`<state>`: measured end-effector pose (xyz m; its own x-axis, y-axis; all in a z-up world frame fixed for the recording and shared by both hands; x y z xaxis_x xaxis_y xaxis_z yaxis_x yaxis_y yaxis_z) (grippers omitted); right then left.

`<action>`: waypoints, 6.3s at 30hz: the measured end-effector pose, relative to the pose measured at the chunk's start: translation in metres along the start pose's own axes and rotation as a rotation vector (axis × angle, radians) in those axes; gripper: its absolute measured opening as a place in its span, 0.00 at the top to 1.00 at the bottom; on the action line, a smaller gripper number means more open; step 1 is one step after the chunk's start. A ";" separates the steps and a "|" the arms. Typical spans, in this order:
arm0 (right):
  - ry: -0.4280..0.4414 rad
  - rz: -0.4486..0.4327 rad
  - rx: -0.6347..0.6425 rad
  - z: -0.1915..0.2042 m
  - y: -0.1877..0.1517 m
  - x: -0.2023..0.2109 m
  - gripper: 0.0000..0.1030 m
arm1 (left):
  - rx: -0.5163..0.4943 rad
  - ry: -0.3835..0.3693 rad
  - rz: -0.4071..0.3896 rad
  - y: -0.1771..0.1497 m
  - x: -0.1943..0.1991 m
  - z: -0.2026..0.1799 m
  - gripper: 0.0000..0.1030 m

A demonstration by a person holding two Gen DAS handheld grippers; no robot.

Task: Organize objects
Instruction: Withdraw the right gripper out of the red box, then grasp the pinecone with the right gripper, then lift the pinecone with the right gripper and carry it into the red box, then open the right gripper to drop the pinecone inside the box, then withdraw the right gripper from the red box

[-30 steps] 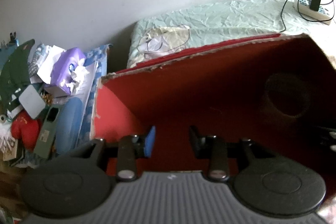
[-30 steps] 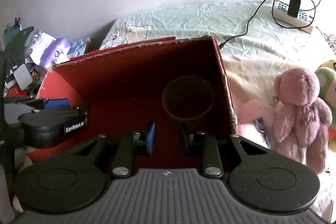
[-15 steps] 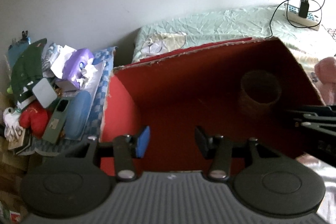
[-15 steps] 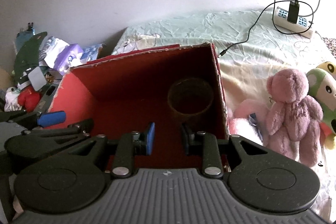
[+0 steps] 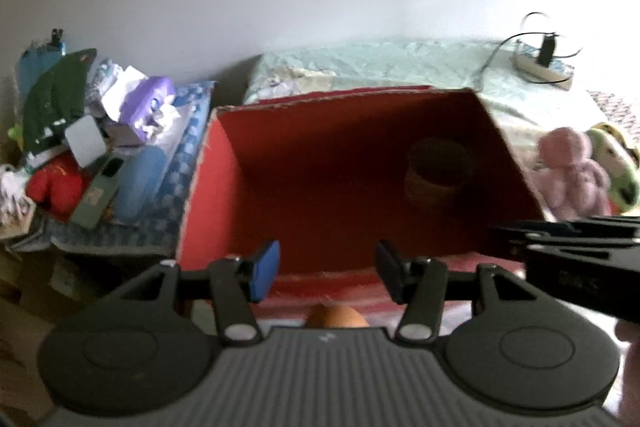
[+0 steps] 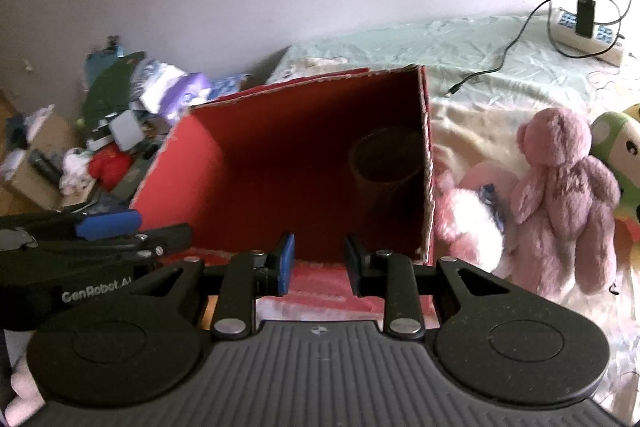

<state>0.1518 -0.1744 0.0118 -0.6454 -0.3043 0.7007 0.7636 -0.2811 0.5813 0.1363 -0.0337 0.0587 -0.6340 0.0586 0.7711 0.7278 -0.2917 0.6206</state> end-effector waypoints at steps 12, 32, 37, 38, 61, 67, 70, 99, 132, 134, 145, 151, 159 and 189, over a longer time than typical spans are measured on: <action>0.161 0.056 0.006 -0.021 -0.026 0.022 0.72 | -0.038 -0.150 -0.058 -0.051 0.039 -0.041 0.47; 0.254 0.385 -0.187 -0.071 -0.083 -0.029 0.59 | -0.064 -0.245 0.113 -0.122 -0.014 -0.094 0.52; 0.288 0.423 -0.244 -0.078 -0.087 -0.039 0.52 | -0.052 -0.263 0.109 -0.122 -0.021 -0.093 0.52; 0.289 0.428 -0.248 -0.078 -0.087 -0.041 0.52 | -0.052 -0.267 0.110 -0.122 -0.022 -0.093 0.52; 0.248 0.372 -0.333 -0.112 -0.087 -0.012 0.56 | -0.162 -0.404 0.109 -0.106 -0.034 -0.121 0.60; 0.216 0.282 -0.343 -0.112 -0.074 0.017 0.56 | -0.201 -0.465 0.042 -0.086 -0.016 -0.124 0.67; 0.211 0.228 -0.323 -0.106 -0.060 0.035 0.56 | -0.214 -0.486 -0.017 -0.070 -0.002 -0.125 0.71; -0.094 0.315 0.244 0.011 0.063 -0.064 0.56 | -0.112 -0.546 -0.045 0.009 -0.063 -0.030 0.72; -0.291 0.519 0.508 0.022 0.039 -0.114 0.64 | -0.025 -0.417 -0.026 0.002 -0.078 0.027 0.72; -0.282 0.484 0.473 0.021 0.040 -0.110 0.64 | -0.019 -0.392 -0.034 0.003 -0.075 0.030 0.72; -0.162 0.314 0.254 0.027 0.042 -0.091 0.64 | -0.022 -0.253 -0.022 0.005 -0.064 0.034 0.68; -0.158 0.204 0.199 0.028 0.037 -0.074 0.64 | -0.030 -0.162 -0.010 0.001 -0.058 0.032 0.65; -0.145 0.094 0.176 0.032 0.024 -0.049 0.64 | -0.006 -0.086 0.030 -0.005 -0.046 0.033 0.64; 0.047 0.059 -0.002 0.015 -0.021 0.017 0.63 | 0.048 0.079 0.043 -0.036 0.010 0.012 0.49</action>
<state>0.1252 -0.1599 0.0181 -0.5999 -0.3623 0.7134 0.8001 -0.2633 0.5390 0.1076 -0.0111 0.0458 -0.6190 -0.0295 0.7848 0.7655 -0.2460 0.5945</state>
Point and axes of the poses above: each gripper's, at about its wrist camera, not at the fingertips, and x roughly against the way its jaws point, z to its left, y to its top, the point moved 3 cm from there along -x, roughly the way its jaws point, and after that the axes turned 6 degrees about -x, right-handed, at the moved point
